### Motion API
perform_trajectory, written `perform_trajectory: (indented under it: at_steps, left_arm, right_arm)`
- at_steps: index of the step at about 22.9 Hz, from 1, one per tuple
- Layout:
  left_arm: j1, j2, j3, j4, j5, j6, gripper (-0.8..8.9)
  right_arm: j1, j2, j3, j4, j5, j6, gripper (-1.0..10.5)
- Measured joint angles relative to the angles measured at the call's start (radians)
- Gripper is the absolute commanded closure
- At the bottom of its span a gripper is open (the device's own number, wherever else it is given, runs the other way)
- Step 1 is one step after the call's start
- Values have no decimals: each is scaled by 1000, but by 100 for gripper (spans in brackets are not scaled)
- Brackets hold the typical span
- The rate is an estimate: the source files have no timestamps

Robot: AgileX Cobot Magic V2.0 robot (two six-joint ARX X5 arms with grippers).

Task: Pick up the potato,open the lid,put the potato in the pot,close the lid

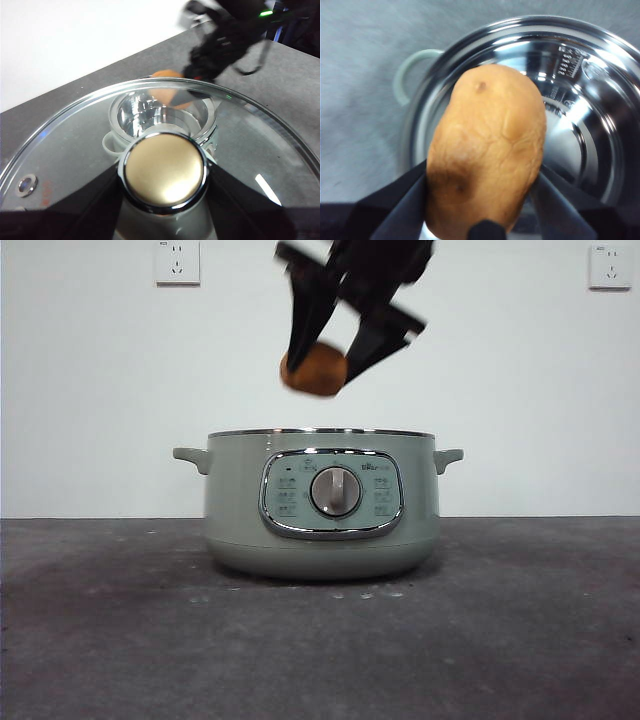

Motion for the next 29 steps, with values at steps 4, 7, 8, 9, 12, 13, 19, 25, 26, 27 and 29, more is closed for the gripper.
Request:
perform_trajectory:
  at_steps: [4, 7, 8, 9, 12, 13, 19, 25, 26, 27, 29]
  left_arm:
    - [0, -16, 0, -9, 0, -18, 819]
    - [0, -14, -1, -13, -1, -24, 819]
    - [0, -14, -1, -13, -1, -24, 819]
    - [0, -14, -1, -13, -1, -24, 819]
    - [0, -14, -1, -13, -1, -24, 819]
    - [0, -14, -1, -13, -1, -24, 819]
    - [0, -14, -1, -13, -1, -24, 819]
    - [0, -13, -1, -13, -1, -24, 820]
    - [0, -13, -1, -13, -1, -24, 820]
    - [0, -13, -1, -13, -1, -24, 820]
    - [0, -13, -1, -13, -1, -24, 820]
  right_arm:
    - [-5, 201, 209, -92, 37, -37, 958]
    - [-7, 278, 254, -103, 80, -67, 959]
    - [-9, 291, 255, -104, 93, -74, 959]
    - [-13, 304, 255, -106, 100, -83, 959]
    - [-17, 323, 256, -107, 122, -102, 959]
    - [-17, 328, 256, -108, 122, -104, 959]
    - [-17, 359, 258, -132, 124, -108, 958]
    - [-17, 370, 259, -177, 124, -111, 948]
    - [-17, 370, 259, -176, 124, -111, 936]
    - [-17, 370, 259, -176, 124, -111, 885]
    - [-17, 370, 259, -169, 124, -110, 552]
